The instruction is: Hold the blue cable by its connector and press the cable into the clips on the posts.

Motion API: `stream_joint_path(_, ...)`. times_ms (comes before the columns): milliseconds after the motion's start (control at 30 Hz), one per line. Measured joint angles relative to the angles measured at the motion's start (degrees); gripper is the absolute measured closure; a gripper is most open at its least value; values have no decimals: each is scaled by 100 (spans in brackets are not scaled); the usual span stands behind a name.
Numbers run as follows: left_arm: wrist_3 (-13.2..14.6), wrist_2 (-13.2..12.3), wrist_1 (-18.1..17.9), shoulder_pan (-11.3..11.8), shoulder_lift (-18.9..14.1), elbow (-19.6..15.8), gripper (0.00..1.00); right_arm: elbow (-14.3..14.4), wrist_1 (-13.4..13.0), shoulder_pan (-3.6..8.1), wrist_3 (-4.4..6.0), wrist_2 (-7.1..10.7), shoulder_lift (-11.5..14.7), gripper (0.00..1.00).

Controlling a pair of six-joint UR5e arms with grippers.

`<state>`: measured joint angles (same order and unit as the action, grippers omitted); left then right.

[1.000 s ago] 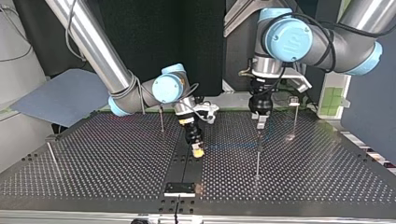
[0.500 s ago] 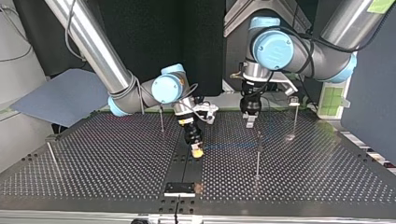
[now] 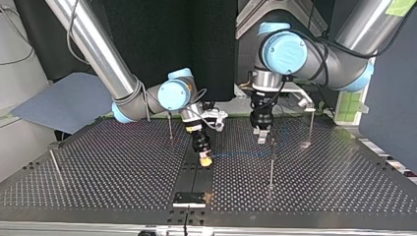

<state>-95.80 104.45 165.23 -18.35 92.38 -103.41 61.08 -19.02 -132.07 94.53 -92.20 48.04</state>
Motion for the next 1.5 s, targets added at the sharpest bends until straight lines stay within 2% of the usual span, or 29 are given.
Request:
stream_joint_path(167, 7, 68, 89, -59, 172, 257, 0, 1, 9, 3, -2, 0, 0, 100)
stream_joint_path(333, 38, 101, 83, -97, 380, 363, 0, 1, 11, 3, -5, 0, 0, 100)
stream_joint_path(700, 44, 273, -125, -56, 442, 457, 0, 2, 6, -4, -33, -5, -1, 100)
stream_joint_path(933, 99, 333, -6, -85, 721, 787, 0, 2, 8, -3, -46, -2, -1, 100)
stream_joint_path(1200, 97, 552, 38, -13, 884, 1122, 0, 3, 5, 11, -63, 0, 0, 100)
stream_joint_path(1500, 118, 548, 54, 44, 1077, 1296, 0, 0, -3, 26, -64, 7, -1, 100)
